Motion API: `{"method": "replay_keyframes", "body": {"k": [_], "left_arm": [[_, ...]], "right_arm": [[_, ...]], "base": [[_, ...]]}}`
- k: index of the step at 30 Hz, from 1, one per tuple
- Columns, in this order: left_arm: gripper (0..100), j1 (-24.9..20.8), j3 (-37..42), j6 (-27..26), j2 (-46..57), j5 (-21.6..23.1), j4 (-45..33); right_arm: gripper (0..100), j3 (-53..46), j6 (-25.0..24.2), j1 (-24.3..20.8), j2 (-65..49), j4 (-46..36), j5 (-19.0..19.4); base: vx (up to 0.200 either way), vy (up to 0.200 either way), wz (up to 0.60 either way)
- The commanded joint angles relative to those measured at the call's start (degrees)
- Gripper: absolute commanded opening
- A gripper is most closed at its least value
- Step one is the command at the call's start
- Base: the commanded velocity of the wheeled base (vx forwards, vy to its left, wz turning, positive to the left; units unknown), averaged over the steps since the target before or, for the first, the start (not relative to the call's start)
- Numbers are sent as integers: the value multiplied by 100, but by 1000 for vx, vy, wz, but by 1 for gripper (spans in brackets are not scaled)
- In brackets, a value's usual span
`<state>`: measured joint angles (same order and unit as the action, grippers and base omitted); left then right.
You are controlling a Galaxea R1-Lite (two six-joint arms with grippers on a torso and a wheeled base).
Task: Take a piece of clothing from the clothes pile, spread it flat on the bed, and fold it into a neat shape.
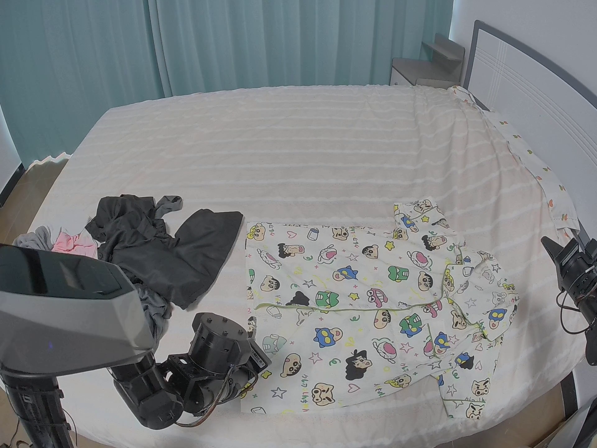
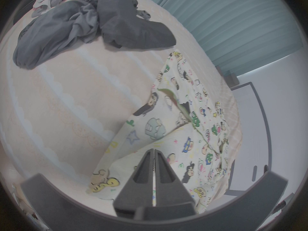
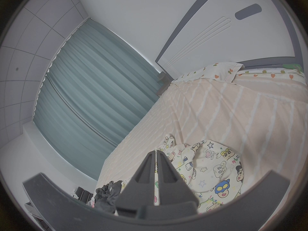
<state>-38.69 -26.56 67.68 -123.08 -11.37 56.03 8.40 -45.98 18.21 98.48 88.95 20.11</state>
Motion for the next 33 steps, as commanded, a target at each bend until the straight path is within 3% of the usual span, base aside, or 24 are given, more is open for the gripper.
{"method": "replay_keyframes", "body": {"k": [1,10,11,30,31,33], "left_arm": [[0,-139,160,-71,583,-23,-92],[0,64,178,-89,117,-23,-215],[100,64,178,-89,108,-23,-224],[100,-24,-560,-89,-489,12,-241],[0,-24,-587,-89,-542,12,-241],[0,-24,-657,-89,-639,4,-241]], "right_arm": [[0,-5,28,-2,14,78,1],[0,-14,28,-2,23,78,1],[0,-14,28,-2,23,78,1],[0,-23,28,-2,58,78,-8],[0,-23,28,-2,58,78,-8],[0,-23,28,-2,67,78,1]], "base": [[0,0,0],[0,0,0],[0,0,0],[0,0,0],[0,0,0],[0,0,0]]}}
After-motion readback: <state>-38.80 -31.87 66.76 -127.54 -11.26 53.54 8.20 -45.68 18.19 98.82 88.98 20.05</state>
